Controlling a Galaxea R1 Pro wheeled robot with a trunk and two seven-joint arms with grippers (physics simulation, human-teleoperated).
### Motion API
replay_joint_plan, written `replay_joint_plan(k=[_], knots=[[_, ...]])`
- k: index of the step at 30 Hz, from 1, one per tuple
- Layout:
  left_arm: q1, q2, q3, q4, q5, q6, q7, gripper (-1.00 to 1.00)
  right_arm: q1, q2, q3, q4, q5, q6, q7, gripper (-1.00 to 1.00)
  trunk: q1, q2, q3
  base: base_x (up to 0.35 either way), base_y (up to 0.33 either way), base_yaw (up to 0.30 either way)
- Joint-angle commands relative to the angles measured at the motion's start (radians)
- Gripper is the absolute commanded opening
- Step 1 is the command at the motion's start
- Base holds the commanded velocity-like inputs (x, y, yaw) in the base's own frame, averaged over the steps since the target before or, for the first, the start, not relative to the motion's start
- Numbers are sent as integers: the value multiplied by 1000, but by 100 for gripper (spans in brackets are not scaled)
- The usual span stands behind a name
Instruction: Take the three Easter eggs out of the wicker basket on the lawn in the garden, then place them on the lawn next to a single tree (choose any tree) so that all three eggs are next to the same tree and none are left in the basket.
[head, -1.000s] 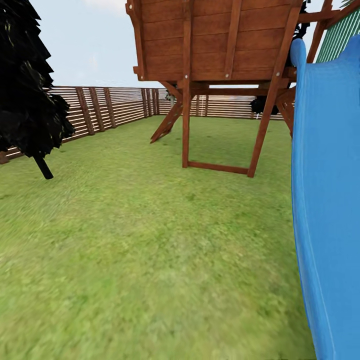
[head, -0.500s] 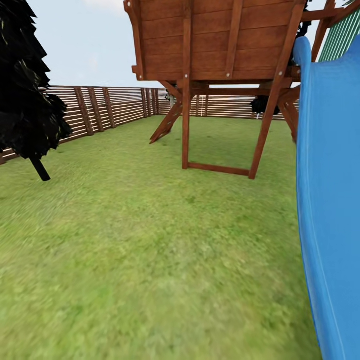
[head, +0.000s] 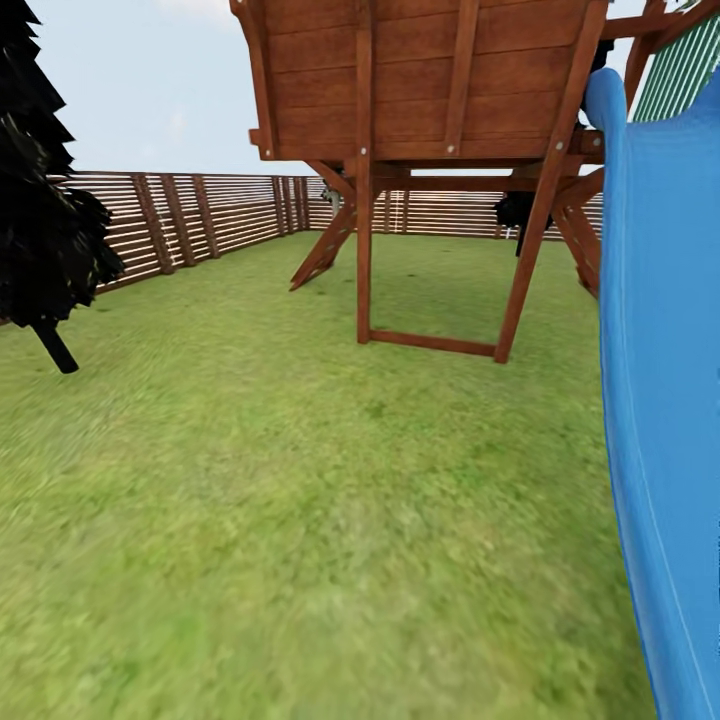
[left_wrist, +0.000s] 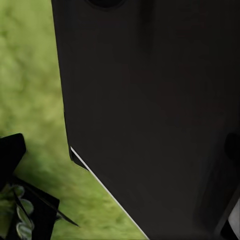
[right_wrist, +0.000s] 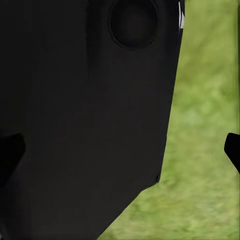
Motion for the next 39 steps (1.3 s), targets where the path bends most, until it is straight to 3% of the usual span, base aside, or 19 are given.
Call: replay_joint_plan(k=[1,17,22,28,39], knots=[[0,0,1,0,1,-1,0,100,0,0,2,0,3,-1,0,100,1,0,-1,323,0,-212],[0,0,1,0,1,-2,0,100,0,-5,2,-1,2,-6,2,100,1,0,-1,323,0,-75],[0,0,1,0,1,-2,0,100,-1,-3,0,0,0,-84,0,100,1,0,-1,323,0,0],[0,0,1,0,1,-2,0,100,-1,-3,0,1,0,-103,0,100,1,0,-1,323,0,-15],[0,0,1,0,1,-1,0,100,-1,-2,1,1,1,-105,0,100,1,0,-1,323,17,-218]])
